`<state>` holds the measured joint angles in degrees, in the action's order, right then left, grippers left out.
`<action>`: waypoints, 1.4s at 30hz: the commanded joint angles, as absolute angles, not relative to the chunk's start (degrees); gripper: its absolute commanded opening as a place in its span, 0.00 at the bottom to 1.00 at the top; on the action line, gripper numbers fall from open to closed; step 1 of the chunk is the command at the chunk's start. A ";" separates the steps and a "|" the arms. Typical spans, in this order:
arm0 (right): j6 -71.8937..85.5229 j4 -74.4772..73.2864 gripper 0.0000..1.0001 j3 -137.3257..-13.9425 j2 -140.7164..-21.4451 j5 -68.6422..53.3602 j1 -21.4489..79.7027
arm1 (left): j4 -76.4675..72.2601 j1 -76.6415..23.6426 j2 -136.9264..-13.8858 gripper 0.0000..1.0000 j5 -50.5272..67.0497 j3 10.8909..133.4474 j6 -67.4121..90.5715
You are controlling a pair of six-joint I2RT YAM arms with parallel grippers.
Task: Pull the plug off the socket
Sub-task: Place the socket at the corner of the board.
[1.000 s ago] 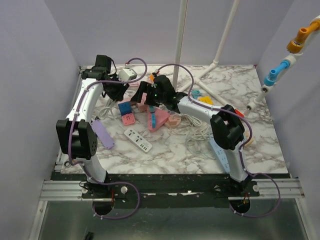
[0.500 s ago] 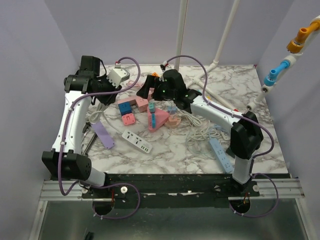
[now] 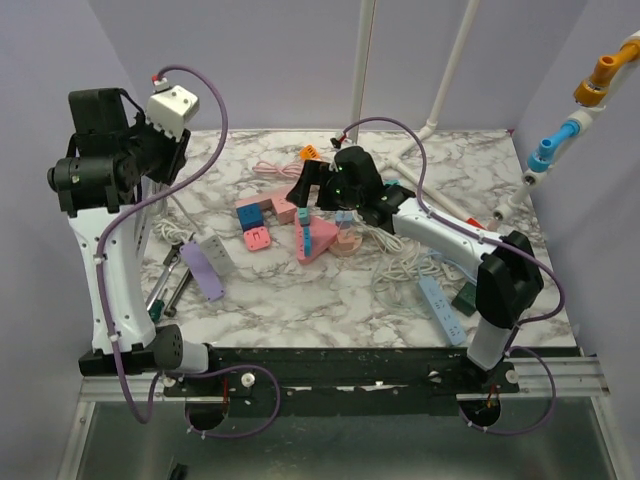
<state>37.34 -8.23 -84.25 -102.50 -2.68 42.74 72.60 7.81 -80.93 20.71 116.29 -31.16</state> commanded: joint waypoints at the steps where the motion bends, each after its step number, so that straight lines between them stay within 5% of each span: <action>1: 36.12 -10.11 1.00 -83.06 -99.58 -0.41 42.72 | 66.75 8.00 -77.08 0.00 21.98 118.39 -23.41; 16: 34.24 -14.39 1.00 -84.88 -100.40 2.19 43.04 | 44.48 10.89 -73.80 0.00 7.91 82.76 -25.28; 23: 31.81 -20.87 1.00 -88.14 -102.59 7.32 43.38 | 42.56 12.73 -79.58 0.42 6.73 77.56 -25.14; 25: 30.87 -23.61 1.00 -90.17 -104.27 9.53 44.19 | 41.37 13.16 -80.01 0.59 6.38 75.77 -25.11; 28: 29.51 -26.73 1.00 -92.70 -106.89 12.91 46.36 | 39.96 13.28 -79.13 0.98 7.06 73.15 -25.37; 37: 27.76 -33.11 1.00 -101.57 -115.14 19.37 52.13 | 41.06 13.58 -73.26 0.98 22.02 74.04 -25.52; 42: 25.70 -38.97 1.00 -117.76 -123.21 19.52 52.12 | 41.78 13.46 -73.74 0.98 32.10 74.90 -27.71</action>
